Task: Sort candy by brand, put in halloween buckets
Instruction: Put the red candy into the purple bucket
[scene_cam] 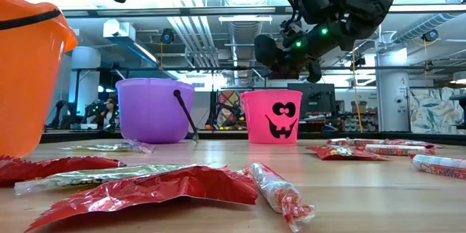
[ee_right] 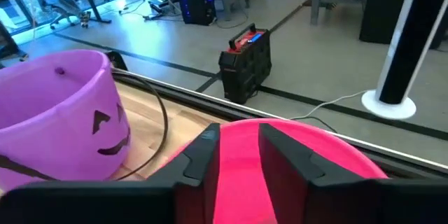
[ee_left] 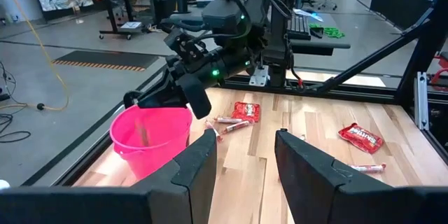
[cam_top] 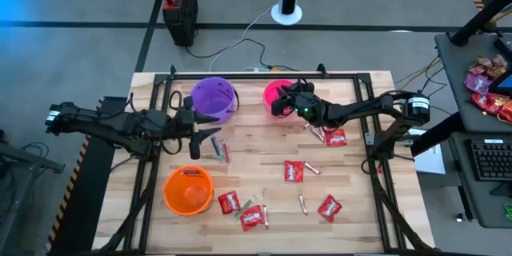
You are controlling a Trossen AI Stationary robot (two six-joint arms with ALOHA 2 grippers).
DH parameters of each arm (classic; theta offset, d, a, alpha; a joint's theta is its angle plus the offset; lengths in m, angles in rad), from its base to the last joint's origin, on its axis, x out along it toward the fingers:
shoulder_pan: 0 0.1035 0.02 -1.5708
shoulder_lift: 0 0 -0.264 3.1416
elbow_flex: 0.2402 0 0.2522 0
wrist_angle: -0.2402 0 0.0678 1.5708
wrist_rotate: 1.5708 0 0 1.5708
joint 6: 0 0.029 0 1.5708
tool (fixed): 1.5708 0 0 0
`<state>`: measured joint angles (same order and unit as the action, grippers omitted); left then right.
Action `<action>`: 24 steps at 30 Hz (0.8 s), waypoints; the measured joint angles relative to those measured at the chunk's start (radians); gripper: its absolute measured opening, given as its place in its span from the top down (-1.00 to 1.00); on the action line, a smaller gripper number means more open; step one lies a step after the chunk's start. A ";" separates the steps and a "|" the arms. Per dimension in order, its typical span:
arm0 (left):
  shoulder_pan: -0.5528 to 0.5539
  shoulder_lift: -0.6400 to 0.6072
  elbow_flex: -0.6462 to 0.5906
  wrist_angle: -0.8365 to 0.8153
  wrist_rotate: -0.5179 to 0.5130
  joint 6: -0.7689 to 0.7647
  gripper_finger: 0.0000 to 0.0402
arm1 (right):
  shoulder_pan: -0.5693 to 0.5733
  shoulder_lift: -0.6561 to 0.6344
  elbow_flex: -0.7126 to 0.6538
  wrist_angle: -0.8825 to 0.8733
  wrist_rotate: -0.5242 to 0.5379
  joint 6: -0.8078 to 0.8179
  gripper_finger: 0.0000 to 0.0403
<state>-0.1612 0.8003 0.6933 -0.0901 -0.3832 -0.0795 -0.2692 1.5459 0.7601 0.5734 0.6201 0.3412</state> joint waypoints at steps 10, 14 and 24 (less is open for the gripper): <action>0.000 0.015 0.000 0.000 0.000 -0.007 0.35 | 0.019 -0.149 0.039 -0.226 -0.226 -0.006 0.27; 0.000 0.032 0.000 0.000 0.000 -0.007 0.35 | 0.069 -0.204 0.099 -0.455 -0.598 -0.071 0.24; 0.000 0.077 0.000 0.012 0.000 -0.006 0.35 | 0.420 -0.140 0.223 -1.190 -0.525 -0.197 0.31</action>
<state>-0.1612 0.8771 0.6933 -0.0781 -0.3832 -0.0858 0.1512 1.4057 0.9826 -0.6168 0.0953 0.1445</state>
